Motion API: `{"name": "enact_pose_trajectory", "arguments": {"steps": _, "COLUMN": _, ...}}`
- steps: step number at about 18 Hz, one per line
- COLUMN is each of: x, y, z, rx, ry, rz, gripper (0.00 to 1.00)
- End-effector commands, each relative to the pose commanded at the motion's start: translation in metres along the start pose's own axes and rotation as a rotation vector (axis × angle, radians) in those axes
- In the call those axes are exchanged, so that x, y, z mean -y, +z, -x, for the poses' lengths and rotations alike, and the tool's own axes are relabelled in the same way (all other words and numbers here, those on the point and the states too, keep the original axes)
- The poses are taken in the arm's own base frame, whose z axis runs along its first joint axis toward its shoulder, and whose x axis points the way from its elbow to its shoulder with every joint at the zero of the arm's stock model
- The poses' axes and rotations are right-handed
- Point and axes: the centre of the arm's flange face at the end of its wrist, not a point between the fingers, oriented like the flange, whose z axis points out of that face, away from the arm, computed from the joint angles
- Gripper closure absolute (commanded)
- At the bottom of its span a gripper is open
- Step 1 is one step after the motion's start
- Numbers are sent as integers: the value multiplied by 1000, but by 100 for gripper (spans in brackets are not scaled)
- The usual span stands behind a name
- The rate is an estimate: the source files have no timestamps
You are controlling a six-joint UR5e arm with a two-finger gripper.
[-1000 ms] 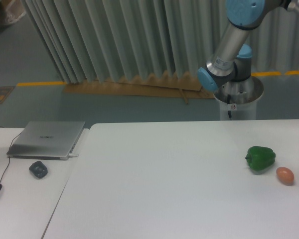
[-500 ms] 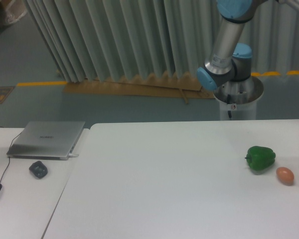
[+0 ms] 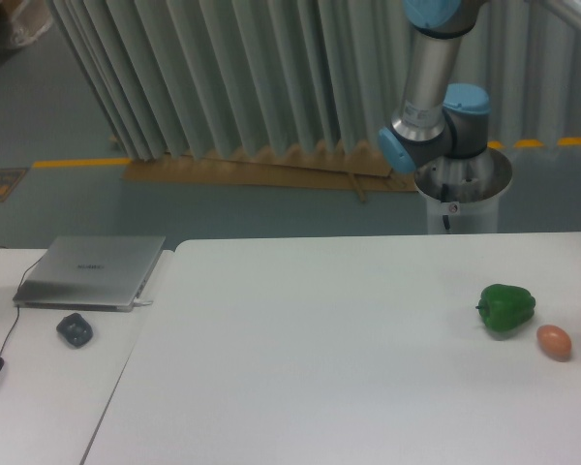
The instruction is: Place the red pepper on the table
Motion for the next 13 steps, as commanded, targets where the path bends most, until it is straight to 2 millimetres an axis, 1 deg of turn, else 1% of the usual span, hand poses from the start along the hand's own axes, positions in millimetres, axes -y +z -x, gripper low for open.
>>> {"name": "enact_pose_trajectory", "arguments": {"steps": 3, "x": 24, "y": 0, "z": -9, "rx": 1, "ry": -61, "rz": -9, "gripper": 56}}
{"name": "enact_pose_trajectory", "arguments": {"steps": 5, "x": 47, "y": 1, "z": -15, "rx": 20, "ry": -115, "rz": -26, "gripper": 57}}
{"name": "enact_pose_trajectory", "arguments": {"steps": 6, "x": 70, "y": 1, "z": -19, "rx": 61, "ry": -180, "rz": -44, "gripper": 57}}
{"name": "enact_pose_trajectory", "arguments": {"steps": 7, "x": 88, "y": 5, "z": -21, "rx": 89, "ry": -241, "rz": -70, "gripper": 60}}
{"name": "enact_pose_trajectory", "arguments": {"steps": 8, "x": 104, "y": 15, "z": -25, "rx": 111, "ry": -285, "rz": -85, "gripper": 62}}
{"name": "enact_pose_trajectory", "arguments": {"steps": 9, "x": 113, "y": 24, "z": -28, "rx": 105, "ry": -270, "rz": -76, "gripper": 62}}
{"name": "enact_pose_trajectory", "arguments": {"steps": 10, "x": 117, "y": 28, "z": -29, "rx": 101, "ry": -265, "rz": -65, "gripper": 62}}
{"name": "enact_pose_trajectory", "arguments": {"steps": 11, "x": 116, "y": 29, "z": -31, "rx": 107, "ry": -259, "rz": -41, "gripper": 62}}
{"name": "enact_pose_trajectory", "arguments": {"steps": 13, "x": 111, "y": 39, "z": -35, "rx": 105, "ry": -243, "rz": 4, "gripper": 62}}
